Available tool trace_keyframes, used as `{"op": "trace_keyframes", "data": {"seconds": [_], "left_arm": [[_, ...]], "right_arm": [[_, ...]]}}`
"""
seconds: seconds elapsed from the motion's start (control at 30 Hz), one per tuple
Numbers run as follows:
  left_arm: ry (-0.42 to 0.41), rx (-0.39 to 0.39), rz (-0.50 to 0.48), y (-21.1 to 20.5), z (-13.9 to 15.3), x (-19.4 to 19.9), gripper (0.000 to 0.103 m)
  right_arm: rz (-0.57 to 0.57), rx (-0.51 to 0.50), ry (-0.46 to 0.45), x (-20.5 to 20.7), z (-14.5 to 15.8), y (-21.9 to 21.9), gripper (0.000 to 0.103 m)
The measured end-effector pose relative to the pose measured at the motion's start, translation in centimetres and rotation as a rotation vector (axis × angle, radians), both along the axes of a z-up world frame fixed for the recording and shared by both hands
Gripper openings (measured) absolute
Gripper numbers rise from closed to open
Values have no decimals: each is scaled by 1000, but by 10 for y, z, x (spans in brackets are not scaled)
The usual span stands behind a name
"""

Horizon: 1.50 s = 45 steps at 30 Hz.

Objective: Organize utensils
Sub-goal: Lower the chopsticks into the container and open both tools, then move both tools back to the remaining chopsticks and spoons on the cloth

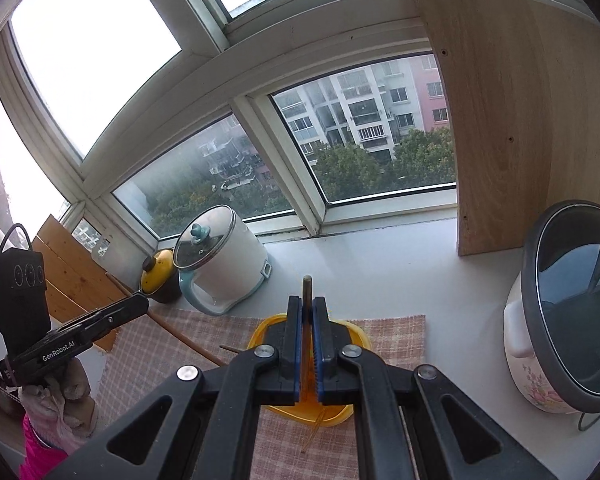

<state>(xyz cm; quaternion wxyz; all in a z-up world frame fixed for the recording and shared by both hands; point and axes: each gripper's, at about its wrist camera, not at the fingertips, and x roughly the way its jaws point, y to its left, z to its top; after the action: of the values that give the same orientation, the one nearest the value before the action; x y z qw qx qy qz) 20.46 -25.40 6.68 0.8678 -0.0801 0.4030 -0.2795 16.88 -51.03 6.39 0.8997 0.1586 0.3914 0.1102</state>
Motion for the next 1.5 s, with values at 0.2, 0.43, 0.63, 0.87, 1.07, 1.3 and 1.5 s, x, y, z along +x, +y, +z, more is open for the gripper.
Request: {"op": "trace_keyframes", "data": {"seconds": [0.2, 0.43, 0.63, 0.87, 1.07, 1.3, 1.5], "left_arm": [[38, 6, -13, -9, -21, 2, 3], [25, 74, -12, -21, -35, -3, 3], [14, 110, -26, -27, -40, -9, 3], [10, 122, -32, -25, -39, -14, 3], [-1, 124, -33, -16, -37, -22, 15], [-63, 157, -27, 8, -30, -40, 18], [-113, 171, -16, 46, -31, -54, 18]], "right_arm": [[18, -31, 31, 8, -20, 13, 2], [16, -47, 61, 14, -39, 17, 2], [9, -45, 81, 15, -48, 17, 5], [-21, -48, 67, 8, -45, 13, 36], [-44, -81, 47, -6, -42, 17, 55], [-60, -167, -6, -32, -34, 37, 72], [-67, -240, -87, -60, -27, 66, 88]]}}
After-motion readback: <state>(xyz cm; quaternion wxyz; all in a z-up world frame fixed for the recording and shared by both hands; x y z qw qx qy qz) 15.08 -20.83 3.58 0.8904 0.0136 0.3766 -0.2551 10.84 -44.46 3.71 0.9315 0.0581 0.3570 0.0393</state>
